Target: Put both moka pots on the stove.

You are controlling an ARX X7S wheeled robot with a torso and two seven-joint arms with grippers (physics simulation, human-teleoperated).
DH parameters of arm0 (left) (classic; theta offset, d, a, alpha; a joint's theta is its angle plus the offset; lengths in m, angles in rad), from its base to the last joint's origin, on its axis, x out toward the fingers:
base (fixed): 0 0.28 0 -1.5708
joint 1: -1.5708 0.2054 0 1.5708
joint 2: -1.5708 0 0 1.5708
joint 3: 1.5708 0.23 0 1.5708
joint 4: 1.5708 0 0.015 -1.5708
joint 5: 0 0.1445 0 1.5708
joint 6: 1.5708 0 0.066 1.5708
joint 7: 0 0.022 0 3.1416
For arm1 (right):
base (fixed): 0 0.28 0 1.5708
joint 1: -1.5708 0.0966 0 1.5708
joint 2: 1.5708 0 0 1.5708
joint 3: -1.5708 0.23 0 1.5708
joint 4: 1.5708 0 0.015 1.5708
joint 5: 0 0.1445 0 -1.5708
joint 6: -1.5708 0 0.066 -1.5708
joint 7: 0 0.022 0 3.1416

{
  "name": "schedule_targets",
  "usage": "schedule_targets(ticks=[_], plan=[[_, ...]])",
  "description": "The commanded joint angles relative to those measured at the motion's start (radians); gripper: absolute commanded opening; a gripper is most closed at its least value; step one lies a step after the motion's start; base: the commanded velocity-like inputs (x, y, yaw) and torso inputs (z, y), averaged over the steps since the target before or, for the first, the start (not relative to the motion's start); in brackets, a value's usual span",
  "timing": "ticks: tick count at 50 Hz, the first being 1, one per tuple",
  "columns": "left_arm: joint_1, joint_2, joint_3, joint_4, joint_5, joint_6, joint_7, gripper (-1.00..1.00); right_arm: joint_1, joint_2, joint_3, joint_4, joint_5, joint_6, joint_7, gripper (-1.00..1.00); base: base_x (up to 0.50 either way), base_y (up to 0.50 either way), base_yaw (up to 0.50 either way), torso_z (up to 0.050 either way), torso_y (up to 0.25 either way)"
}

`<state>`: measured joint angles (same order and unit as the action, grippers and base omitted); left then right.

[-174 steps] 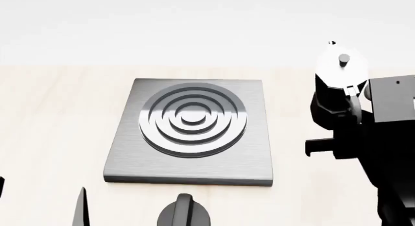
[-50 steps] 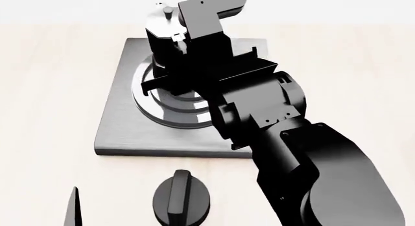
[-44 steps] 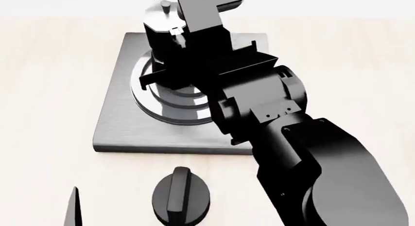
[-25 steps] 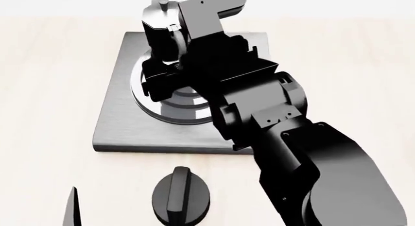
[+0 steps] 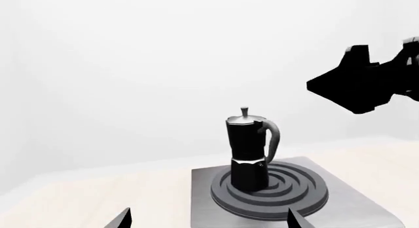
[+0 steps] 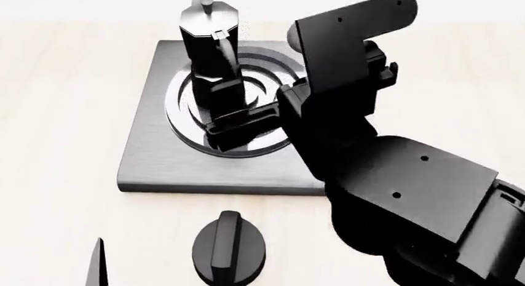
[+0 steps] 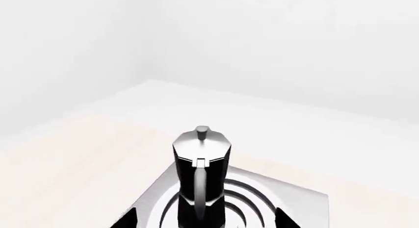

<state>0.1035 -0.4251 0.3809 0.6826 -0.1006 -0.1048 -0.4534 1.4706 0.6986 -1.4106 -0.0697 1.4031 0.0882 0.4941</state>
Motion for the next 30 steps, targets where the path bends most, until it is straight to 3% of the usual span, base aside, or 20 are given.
schedule_targets(ticks=[1,7,12,13,20,30], plan=[[-0.008,0.003,0.014,-0.006,0.007,-0.008,0.000,1.00,-0.037,0.244,0.023,-0.392,-0.150,-0.076,0.173,1.00,0.00,0.00,0.00,0.000,0.000],[-0.008,0.000,0.009,-0.001,0.002,-0.007,-0.002,1.00,-0.093,0.338,0.071,-0.422,-0.207,-0.226,0.171,1.00,0.00,0.00,0.00,0.000,0.000],[-0.006,-0.001,0.011,0.000,0.005,-0.006,-0.004,1.00,-0.116,0.399,0.083,-0.381,-0.159,-0.241,0.223,1.00,0.00,0.00,0.00,0.000,0.000],[-0.005,-0.002,0.009,0.000,0.004,-0.005,-0.005,1.00,-0.121,0.412,0.082,-0.375,-0.233,-0.249,0.248,1.00,0.00,0.00,0.00,0.000,0.000],[-0.001,-0.006,0.005,0.004,0.005,-0.003,-0.010,1.00,-0.105,0.518,0.061,-0.358,-0.242,-0.151,0.243,1.00,0.00,0.00,0.00,0.000,0.000],[-0.006,-0.006,0.011,0.011,0.005,-0.012,-0.011,1.00,-0.119,0.648,0.048,-0.306,-0.277,-0.134,0.190,1.00,0.00,0.00,0.00,0.000,0.000]])
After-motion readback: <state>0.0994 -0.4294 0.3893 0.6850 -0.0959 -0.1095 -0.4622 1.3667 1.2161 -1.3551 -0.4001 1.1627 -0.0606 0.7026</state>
